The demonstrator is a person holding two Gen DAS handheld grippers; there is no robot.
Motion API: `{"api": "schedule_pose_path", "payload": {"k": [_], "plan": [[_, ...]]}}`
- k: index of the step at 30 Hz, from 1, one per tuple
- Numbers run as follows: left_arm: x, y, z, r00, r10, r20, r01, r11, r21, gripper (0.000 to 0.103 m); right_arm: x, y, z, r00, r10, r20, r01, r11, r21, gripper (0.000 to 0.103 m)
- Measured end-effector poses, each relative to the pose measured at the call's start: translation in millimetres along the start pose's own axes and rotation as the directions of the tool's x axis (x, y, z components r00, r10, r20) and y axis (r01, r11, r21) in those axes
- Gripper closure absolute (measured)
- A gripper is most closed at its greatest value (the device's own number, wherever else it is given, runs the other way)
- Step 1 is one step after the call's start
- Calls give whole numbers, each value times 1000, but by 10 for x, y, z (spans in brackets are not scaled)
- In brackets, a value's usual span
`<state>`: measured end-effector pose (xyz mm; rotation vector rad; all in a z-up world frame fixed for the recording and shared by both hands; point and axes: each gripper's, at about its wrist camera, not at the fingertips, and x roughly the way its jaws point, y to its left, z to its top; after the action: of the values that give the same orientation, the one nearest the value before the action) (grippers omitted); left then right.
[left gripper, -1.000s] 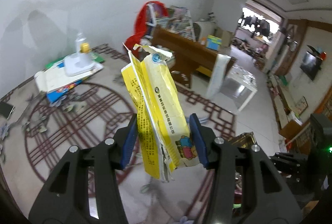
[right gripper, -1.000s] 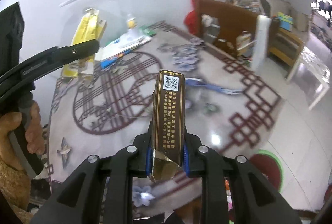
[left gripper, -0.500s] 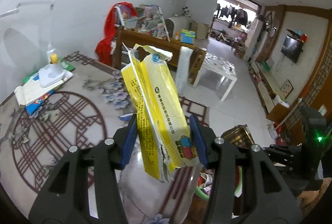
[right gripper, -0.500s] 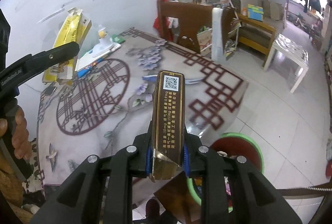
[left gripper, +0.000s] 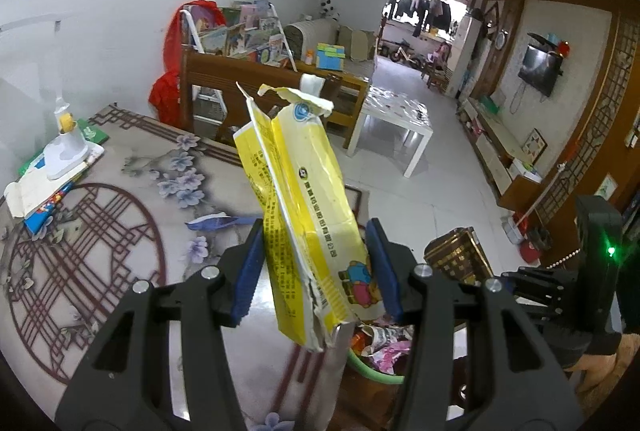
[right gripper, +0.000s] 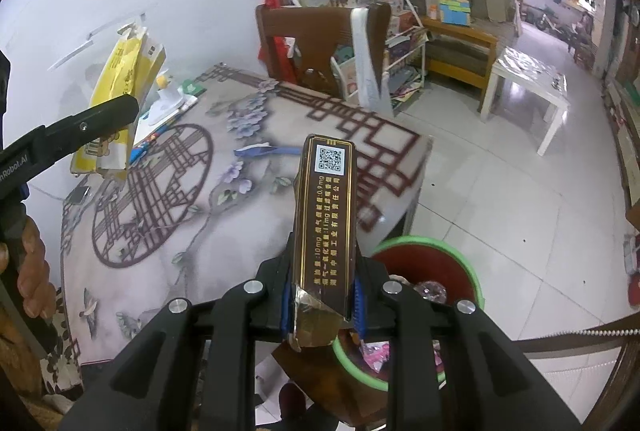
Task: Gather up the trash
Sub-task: 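Carry the yellow wrapper and gold box over the red bucket with both tools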
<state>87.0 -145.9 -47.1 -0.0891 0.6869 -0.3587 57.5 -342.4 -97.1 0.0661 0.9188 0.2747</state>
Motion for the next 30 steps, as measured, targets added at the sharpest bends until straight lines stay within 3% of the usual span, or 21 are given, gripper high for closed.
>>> {"api": "schedule_pose_path", "payload": {"k": [15,30], "plan": [[533,-585,-139,985,-130,-117,136,990,44,55,-117,-657,-238,995,-98,-8,98,983,155,81],[862,-783,-202,970,-155,-188,169,984,61,55,-42,-910,-334,992,-110,-57,120,966,227,81]]}}
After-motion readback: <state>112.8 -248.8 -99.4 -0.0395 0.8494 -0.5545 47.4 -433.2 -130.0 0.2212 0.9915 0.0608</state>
